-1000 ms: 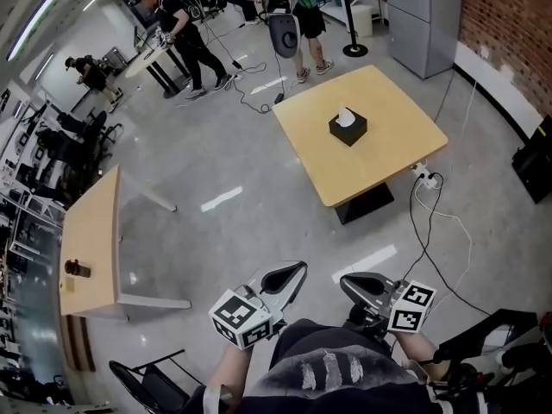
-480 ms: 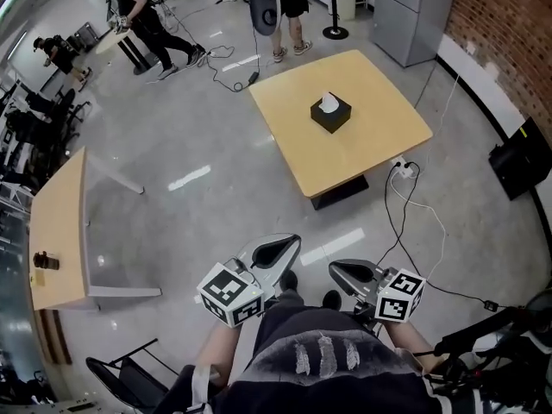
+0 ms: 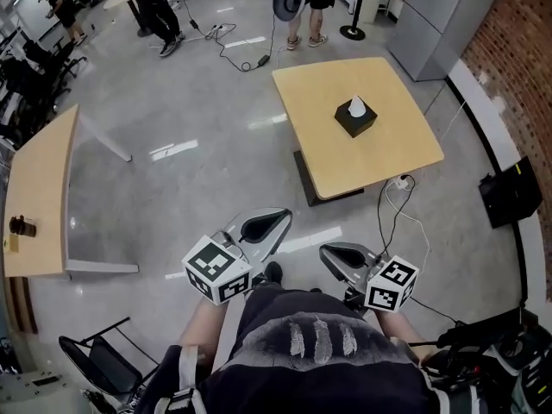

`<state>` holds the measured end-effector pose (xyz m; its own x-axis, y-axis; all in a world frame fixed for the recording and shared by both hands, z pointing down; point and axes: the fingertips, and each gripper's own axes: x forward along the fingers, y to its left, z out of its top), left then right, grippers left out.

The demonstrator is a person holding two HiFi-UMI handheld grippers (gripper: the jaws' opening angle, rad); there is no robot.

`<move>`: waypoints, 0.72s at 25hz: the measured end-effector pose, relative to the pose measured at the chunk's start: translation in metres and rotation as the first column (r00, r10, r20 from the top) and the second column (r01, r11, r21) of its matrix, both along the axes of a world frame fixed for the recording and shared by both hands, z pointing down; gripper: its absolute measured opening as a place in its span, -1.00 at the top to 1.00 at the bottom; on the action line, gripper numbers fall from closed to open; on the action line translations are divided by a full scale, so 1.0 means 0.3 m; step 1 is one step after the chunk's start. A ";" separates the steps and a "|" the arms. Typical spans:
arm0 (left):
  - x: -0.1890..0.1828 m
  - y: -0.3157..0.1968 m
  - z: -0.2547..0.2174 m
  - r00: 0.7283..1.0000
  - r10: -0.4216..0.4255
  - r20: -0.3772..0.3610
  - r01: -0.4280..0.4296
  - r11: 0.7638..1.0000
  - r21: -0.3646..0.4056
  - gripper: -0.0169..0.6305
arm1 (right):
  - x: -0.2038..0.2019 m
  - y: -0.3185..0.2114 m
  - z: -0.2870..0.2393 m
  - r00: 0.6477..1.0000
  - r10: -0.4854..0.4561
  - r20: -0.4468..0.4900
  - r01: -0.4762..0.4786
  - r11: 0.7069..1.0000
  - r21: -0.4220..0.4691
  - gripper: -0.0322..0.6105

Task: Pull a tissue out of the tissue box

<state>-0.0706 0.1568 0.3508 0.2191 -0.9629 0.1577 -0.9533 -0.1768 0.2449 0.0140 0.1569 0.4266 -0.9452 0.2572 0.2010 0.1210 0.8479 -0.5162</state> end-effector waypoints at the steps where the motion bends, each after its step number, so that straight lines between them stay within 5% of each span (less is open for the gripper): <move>1: -0.033 0.010 -0.004 1.000 -0.011 -0.007 0.011 1.000 0.009 0.94 | -0.027 0.007 -0.004 1.000 -0.008 -0.007 0.008 1.000 0.011 0.90; 18: -0.331 0.071 0.033 0.996 0.026 -0.083 -0.020 0.997 0.074 0.94 | -0.264 0.049 -0.007 0.989 0.089 -0.121 -0.066 0.982 0.179 0.90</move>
<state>-0.1700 0.1779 0.3607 0.2510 -0.9656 0.0676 -0.9254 -0.2188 0.3095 -0.0651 0.1716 0.4247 -0.9244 0.1348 0.3569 -0.0061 0.9302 -0.3671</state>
